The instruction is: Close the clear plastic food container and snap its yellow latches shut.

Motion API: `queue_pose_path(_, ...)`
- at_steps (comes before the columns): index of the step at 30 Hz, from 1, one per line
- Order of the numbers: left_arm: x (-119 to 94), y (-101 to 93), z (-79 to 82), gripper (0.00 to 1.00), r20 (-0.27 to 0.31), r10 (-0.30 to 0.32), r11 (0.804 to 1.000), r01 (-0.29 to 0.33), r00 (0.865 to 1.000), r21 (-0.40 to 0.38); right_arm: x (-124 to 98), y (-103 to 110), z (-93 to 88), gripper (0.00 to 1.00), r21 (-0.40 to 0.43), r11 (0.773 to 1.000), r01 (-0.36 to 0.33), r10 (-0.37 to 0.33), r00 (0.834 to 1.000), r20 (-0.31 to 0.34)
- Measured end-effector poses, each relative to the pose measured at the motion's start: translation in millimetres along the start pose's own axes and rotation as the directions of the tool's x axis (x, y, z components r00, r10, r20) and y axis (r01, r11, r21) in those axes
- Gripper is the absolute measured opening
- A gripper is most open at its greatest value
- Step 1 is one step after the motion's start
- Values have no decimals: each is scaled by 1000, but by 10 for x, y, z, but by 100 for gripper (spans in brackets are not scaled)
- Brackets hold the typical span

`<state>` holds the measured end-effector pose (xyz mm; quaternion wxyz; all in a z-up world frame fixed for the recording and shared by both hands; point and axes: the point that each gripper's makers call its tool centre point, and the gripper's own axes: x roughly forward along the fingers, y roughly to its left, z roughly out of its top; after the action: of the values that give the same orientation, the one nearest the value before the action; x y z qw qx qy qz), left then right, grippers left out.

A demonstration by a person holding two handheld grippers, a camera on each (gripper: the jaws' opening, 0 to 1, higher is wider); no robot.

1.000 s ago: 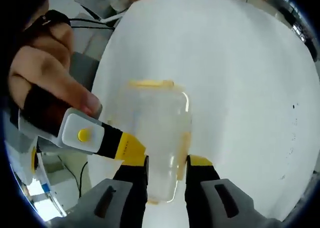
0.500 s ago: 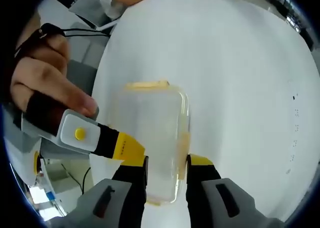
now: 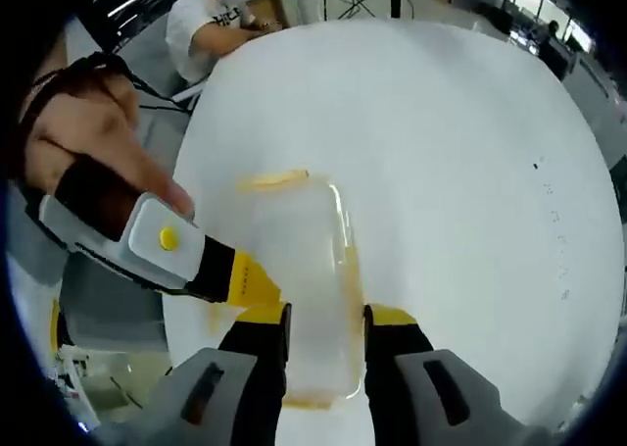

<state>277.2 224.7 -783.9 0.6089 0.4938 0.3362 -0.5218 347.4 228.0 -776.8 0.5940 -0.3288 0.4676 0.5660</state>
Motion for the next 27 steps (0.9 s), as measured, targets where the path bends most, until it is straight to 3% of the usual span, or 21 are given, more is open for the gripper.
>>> queue_pose_path(2, 20, -39, -40, 56, -28, 23, 994, -20, 999, 111, -9, -4, -4, 30, 8, 1000, 14, -14, 999, 31)
queue_pose_path(3, 19, -64, -44, 58, -28, 23, 993, -20, 999, 115, -12, 3, -11, 30, 14, 1000, 15, -15, 999, 42)
queue_pose_path(7, 7, -71, 7, 62, 37, 22, 1000, -22, 999, 6, -28, -23, -47, 38, 25, 999, 40, -42, 994, 99)
queue_pose_path(9, -11, -56, -11, 74, 35, 31, 999, -32, 999, 13, -56, -20, -29, 49, 46, 998, 43, -49, 988, 144)
queue_pose_path(11, -36, -53, -10, 84, 45, 24, 1000, -24, 999, -7, -96, -1, -26, 55, 37, 998, 43, -49, 985, 168)
queue_pose_path(19, -77, 98, -203, 82, 26, 20, 997, -18, 999, -69, -141, 192, -131, 65, -37, 997, 61, -53, 981, 188)
queue_pose_path(24, -74, 208, -281, 82, 25, 16, 993, -13, 1000, -121, -98, 284, -319, 68, -89, 994, 63, -54, 993, 103)
queue_pose_path(27, -47, 299, -325, 84, 12, 43, 993, -42, 999, -109, -86, 280, -356, 67, -113, 990, 87, -77, 993, 86)
